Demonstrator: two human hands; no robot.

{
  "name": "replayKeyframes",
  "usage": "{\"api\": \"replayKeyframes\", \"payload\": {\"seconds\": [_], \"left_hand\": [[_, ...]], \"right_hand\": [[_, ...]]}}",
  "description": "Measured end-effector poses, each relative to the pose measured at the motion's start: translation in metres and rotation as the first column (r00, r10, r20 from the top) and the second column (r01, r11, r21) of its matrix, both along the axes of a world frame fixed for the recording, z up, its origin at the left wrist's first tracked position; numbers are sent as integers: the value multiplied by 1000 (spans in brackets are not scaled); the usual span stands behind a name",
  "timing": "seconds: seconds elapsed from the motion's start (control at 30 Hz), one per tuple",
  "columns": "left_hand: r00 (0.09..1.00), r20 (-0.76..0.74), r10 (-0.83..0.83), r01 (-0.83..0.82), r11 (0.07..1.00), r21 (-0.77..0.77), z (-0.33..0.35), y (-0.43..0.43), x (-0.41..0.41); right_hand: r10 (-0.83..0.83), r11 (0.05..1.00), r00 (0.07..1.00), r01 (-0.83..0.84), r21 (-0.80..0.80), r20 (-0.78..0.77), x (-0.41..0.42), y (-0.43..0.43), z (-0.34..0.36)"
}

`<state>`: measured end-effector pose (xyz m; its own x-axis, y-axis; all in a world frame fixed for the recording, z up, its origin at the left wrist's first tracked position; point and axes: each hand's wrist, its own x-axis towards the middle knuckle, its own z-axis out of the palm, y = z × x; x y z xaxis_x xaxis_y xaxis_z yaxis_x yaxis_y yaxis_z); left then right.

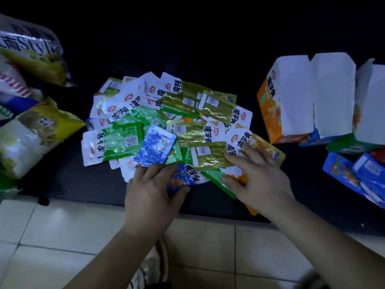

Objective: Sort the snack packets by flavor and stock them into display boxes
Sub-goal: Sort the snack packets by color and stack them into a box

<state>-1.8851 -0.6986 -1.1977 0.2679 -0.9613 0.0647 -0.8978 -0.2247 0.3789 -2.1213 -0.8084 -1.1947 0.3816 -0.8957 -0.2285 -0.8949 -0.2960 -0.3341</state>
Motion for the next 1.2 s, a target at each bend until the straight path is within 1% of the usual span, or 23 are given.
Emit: {"api": "replayKeyframes", "payload": {"seconds": [0.1,0.17,0.33,0.4,0.47,0.5,0.57,0.63,0.7,0.73,0.77,0.8,0.83,0.87,0.9,0.93,0.97,1.0,1.07,1.1,1.2], "left_hand": [[991,14,134,-133,990,-53,15,2,9],[980,-29,197,-199,975,-99,20,6,16],[951,-176,254,-286,939,-192,11,5,27],[961,-135,240,-261,950,-171,4,1,28],[968,-69,241,-246,965,-89,-3,-3,32],[968,-65,243,-246,969,-31,-6,-4,36],[964,-121,236,-226,970,94,-11,-8,45],[964,-168,208,-187,973,136,-13,-10,49],[977,-117,178,-168,982,86,-14,-8,42],[987,-69,146,-143,989,39,-15,-8,36],[994,-32,106,-106,994,-9,-15,-8,30],[997,-24,67,-68,996,-51,-16,-10,25],[999,-36,31,-34,996,-88,-18,-11,21],[998,-55,-4,-3,992,-123,-18,-13,17],[996,-73,-43,31,988,-153,-19,-15,14],[992,-87,-88,72,983,-170,-19,-16,12],[986,-103,-128,109,979,-171,-21,-15,11],[983,-120,-142,123,980,-155,-22,-14,11],[988,-137,-75,65,995,-73,-20,-11,13],[991,-131,-33,30,999,-22,-18,-13,13],[991,-122,49,-30,987,159,-4,-24,8]], "right_hand": [[-26,999,999,28,-34,35,-1,0,-1],[-49,997,996,54,-64,73,-2,-1,-1],[-57,998,998,58,-7,40,4,-2,7],[-61,998,998,60,29,17,5,-4,12],[-60,994,998,63,92,-30,8,-7,20],[-54,992,997,61,114,-61,11,-8,24],[-32,990,991,49,133,-132,19,-11,32],[-12,986,977,47,159,-215,28,-14,38],[-14,988,964,55,146,-267,37,-15,42],[-12,995,964,39,94,-267,41,-13,44],[11,1000,970,-7,18,-242,46,-8,45],[60,997,981,-69,-43,-187,51,-2,45],[134,989,984,-141,-52,-119,57,5,44],[205,978,977,-207,-17,-58,64,11,44],[255,967,967,-253,39,-31,70,16,41],[294,953,955,-290,81,-30,75,20,35],[319,946,947,-315,81,-42,77,22,29],[339,940,938,-336,54,-70,79,23,24],[301,951,947,-306,-31,-107,77,23,14],[267,959,958,-275,-67,-105,77,21,12],[253,964,966,-257,-74,-59,75,16,17]]}}
